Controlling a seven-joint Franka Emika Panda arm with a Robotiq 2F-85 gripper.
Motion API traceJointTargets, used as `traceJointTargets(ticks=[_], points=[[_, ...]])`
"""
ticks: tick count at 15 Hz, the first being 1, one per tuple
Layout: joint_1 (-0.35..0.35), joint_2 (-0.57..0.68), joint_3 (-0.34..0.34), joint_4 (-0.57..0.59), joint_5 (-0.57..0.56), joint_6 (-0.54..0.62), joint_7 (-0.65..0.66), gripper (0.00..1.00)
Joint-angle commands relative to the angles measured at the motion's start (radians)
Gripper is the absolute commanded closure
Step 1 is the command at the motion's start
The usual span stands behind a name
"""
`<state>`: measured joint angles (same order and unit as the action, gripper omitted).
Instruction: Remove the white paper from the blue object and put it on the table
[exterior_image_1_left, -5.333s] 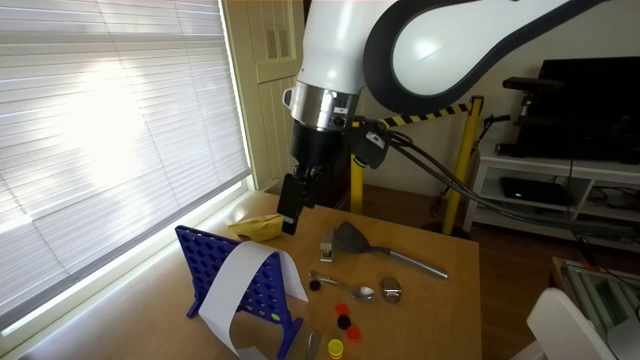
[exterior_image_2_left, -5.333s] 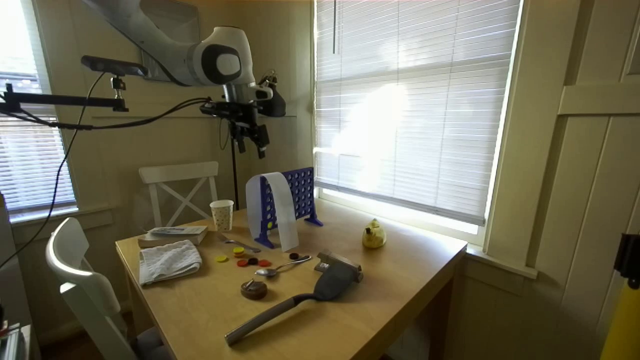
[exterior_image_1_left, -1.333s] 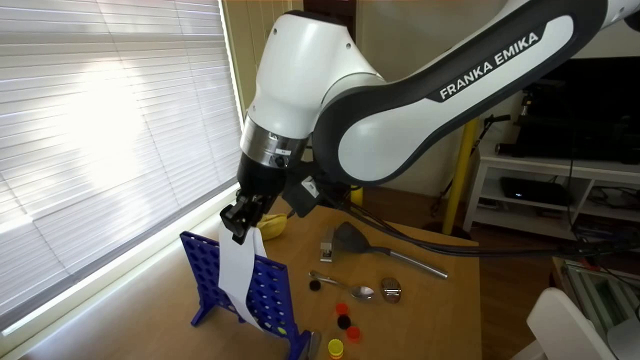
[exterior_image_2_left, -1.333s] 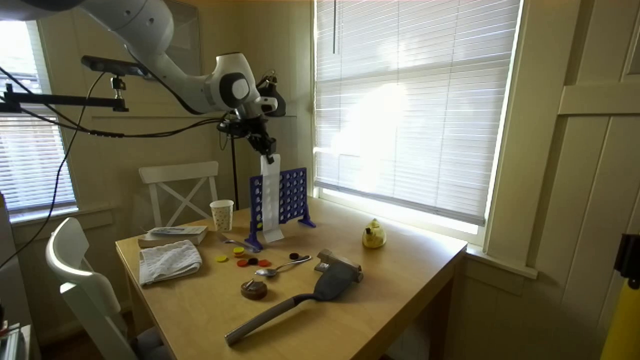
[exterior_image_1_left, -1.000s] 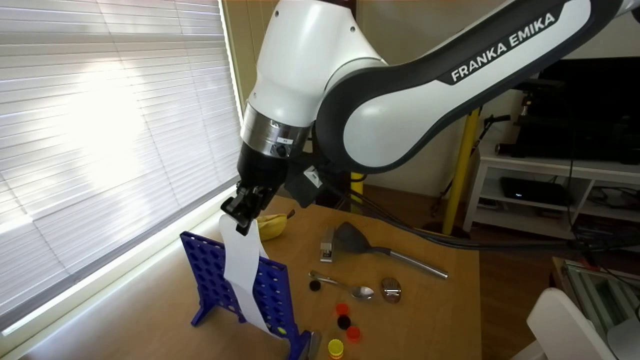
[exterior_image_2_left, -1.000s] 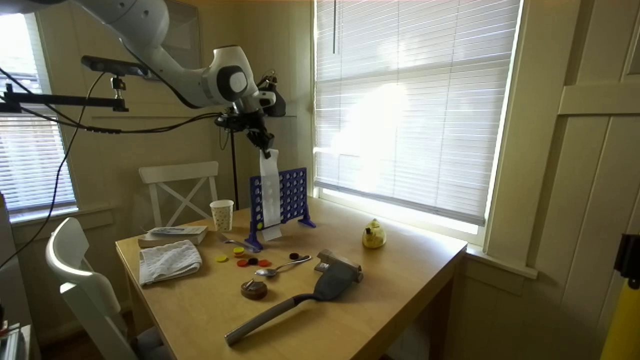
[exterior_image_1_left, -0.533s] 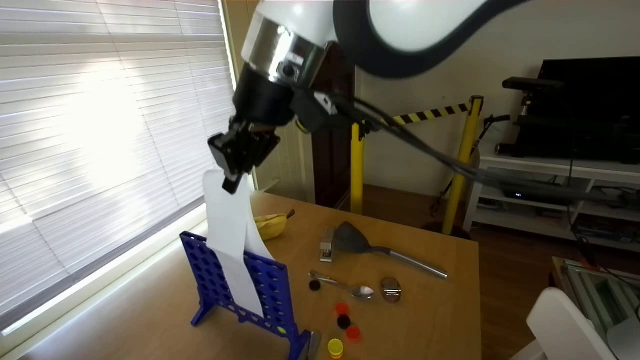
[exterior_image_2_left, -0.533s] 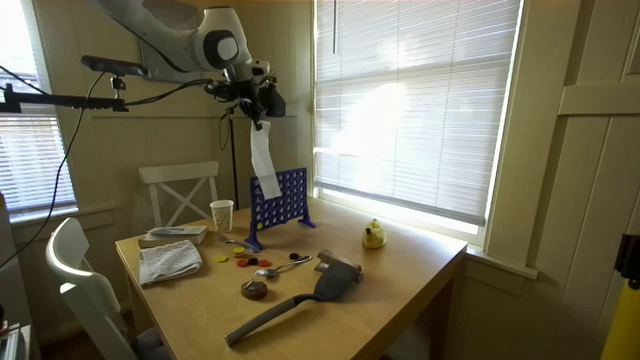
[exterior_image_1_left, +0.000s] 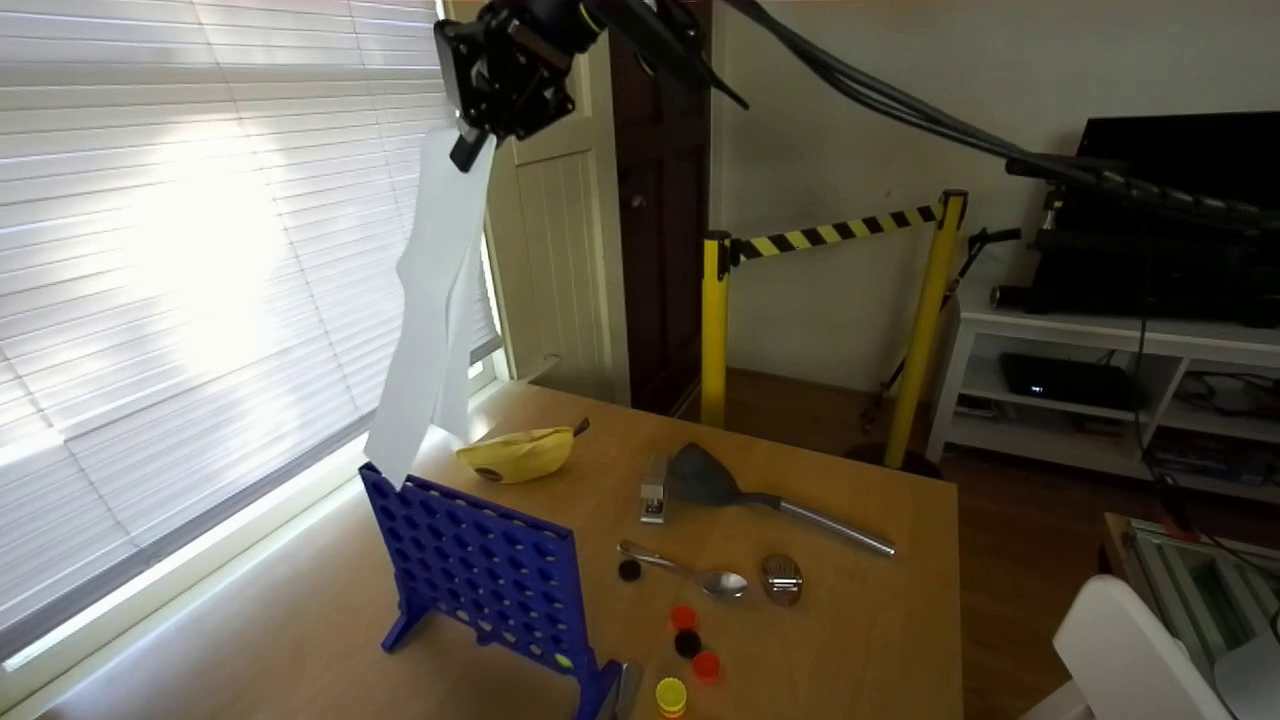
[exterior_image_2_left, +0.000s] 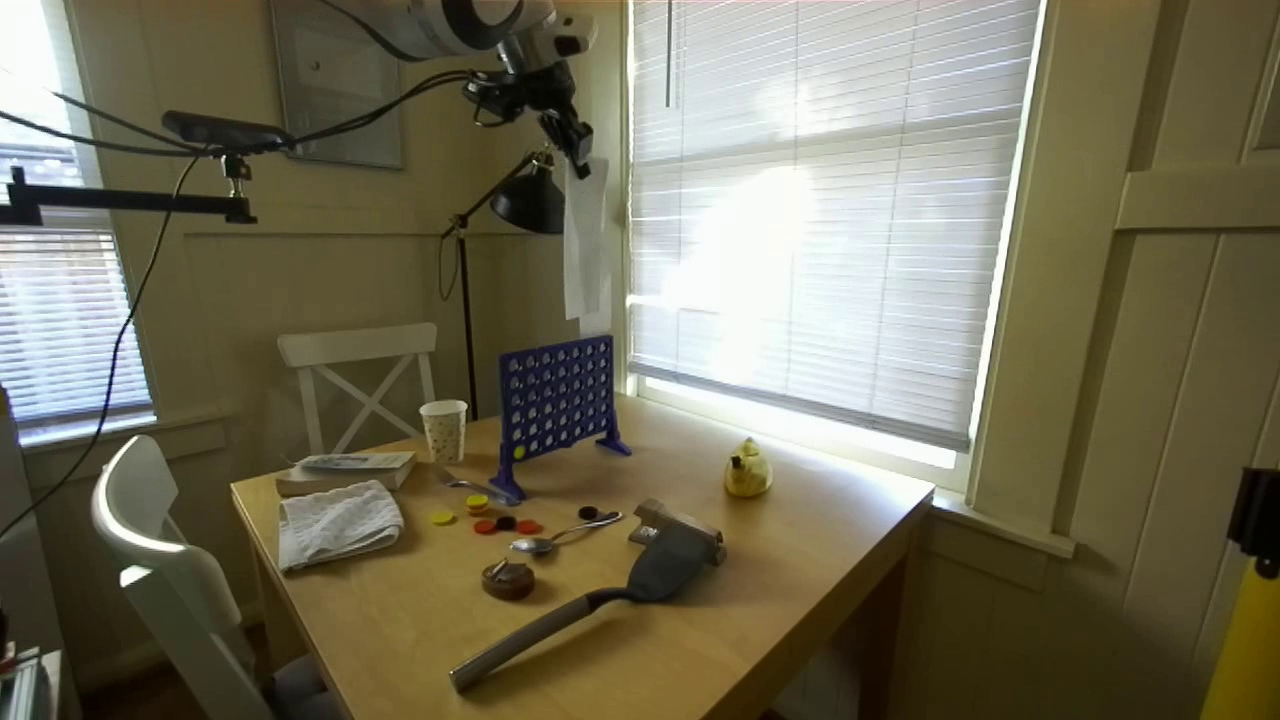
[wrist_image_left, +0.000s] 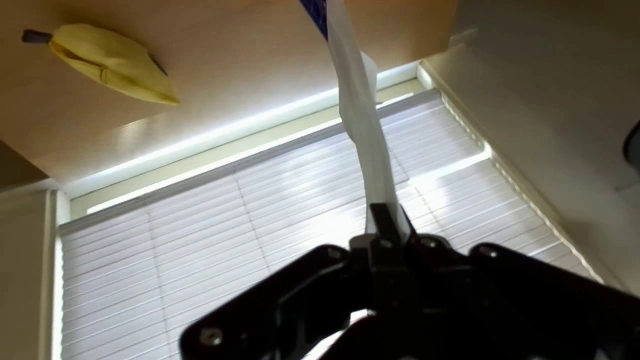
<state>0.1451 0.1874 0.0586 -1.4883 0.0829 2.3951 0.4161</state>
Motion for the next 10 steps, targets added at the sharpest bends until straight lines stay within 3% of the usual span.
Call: traceJointTargets(ticks=[1, 10], points=[[-0.029, 0.115, -0.023, 0.111, 0.045, 0.08, 0.101, 1.0], [-0.014, 0.404, -0.116, 0.134, 0.082, 0.393, 0.448, 1.0]])
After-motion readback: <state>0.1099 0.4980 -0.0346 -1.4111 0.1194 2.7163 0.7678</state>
